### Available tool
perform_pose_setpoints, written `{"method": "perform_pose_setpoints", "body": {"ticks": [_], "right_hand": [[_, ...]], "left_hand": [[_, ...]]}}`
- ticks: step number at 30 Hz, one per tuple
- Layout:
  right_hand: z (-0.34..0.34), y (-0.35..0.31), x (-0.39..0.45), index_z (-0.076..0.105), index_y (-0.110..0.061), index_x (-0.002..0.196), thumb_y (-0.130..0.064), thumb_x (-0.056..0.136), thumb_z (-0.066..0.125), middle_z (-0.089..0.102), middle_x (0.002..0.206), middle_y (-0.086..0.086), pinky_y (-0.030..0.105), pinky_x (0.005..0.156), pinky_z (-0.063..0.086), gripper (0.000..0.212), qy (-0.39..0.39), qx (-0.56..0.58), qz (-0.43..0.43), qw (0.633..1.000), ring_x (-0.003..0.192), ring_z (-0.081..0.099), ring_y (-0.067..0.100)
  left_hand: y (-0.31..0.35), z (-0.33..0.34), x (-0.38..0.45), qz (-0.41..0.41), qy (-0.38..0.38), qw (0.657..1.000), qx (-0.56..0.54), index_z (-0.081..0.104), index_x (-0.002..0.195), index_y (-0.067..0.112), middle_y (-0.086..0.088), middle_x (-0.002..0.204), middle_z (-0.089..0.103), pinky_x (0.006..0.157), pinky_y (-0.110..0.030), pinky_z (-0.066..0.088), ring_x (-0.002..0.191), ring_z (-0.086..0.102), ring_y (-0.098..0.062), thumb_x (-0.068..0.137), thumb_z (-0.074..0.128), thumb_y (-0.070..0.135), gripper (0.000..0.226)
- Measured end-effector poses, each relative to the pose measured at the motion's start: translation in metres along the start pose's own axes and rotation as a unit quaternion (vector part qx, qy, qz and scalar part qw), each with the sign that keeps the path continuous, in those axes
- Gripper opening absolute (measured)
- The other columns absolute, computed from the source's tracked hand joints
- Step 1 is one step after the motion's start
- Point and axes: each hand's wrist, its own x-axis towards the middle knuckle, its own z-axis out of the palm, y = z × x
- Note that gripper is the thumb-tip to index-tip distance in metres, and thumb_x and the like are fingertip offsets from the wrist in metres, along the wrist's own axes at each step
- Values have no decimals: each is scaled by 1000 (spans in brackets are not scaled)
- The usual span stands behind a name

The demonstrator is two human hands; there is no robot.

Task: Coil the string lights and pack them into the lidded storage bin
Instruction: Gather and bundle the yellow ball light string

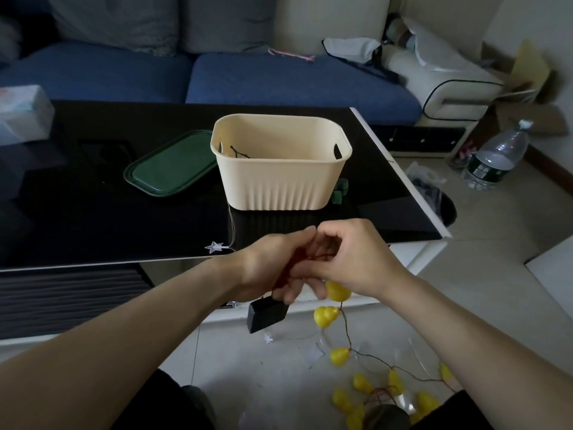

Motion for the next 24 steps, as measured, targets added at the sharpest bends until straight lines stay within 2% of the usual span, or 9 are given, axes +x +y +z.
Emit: {"method": "perform_pose_setpoints", "body": {"ticks": [2,4,7,9,12,14,17,21,24], "right_hand": [[-2,2,1,68,-17,77,-23,64,95,70,64,-1,26,56,53,31,-2,-3,-3,1000,56,67,10],[-2,4,1,67,-19,94,-19,68,93,71,70,3,30,58,55,37,-22,8,-1,1000,56,67,14],[0,4,-1,66,-13,112,-9,79,84,72,76,5,30,64,55,38,-112,40,12,993,59,68,16],[1,6,-1,68,-5,104,-7,85,79,73,72,6,33,69,58,22,-166,70,28,983,64,71,16],[1,11,2,71,-7,96,-16,86,79,75,79,5,38,74,58,16,-178,55,50,981,74,70,17],[1,13,4,73,-12,95,-23,85,79,76,81,4,34,69,57,16,-170,31,68,983,71,68,14],[3,16,5,75,-15,98,-29,83,80,77,84,4,39,73,59,21,-139,1,85,987,72,70,13],[3,15,8,75,-16,92,-29,85,80,76,82,0,31,72,58,16,-106,-26,73,991,74,71,10],[-3,14,9,76,-17,95,-28,90,74,75,82,-3,26,70,55,11,-98,-39,59,993,77,71,10]], "left_hand": [[0,0,1,-44,-6,999,12,64,98,10,-6,53,47,35,-19,17,33,27,-12,102,21,58,65],[0,0,2,-84,-13,996,27,66,85,7,2,48,29,35,-17,13,35,18,-9,98,21,66,76],[-1,2,1,-113,-25,992,57,63,74,4,5,47,21,38,-18,8,37,14,-7,99,22,63,77],[-2,3,3,-133,-27,988,72,60,68,3,5,47,20,39,-19,7,37,13,-7,104,27,49,67],[-3,0,4,-167,-6,982,85,51,57,9,3,47,21,40,-17,7,37,11,-8,94,32,28,46],[-2,-3,5,-180,10,980,86,45,55,12,3,47,20,40,-15,9,38,9,-9,88,31,26,39],[-2,-8,6,-186,43,978,80,45,54,12,3,48,19,40,-14,10,38,10,-9,88,29,27,40],[1,-7,4,-142,100,982,76,47,56,11,2,44,32,38,-15,15,34,23,-11,88,36,22,36],[2,-6,2,-69,123,986,86,53,61,7,-4,46,41,38,-21,29,37,39,-18,92,44,19,34]]}}
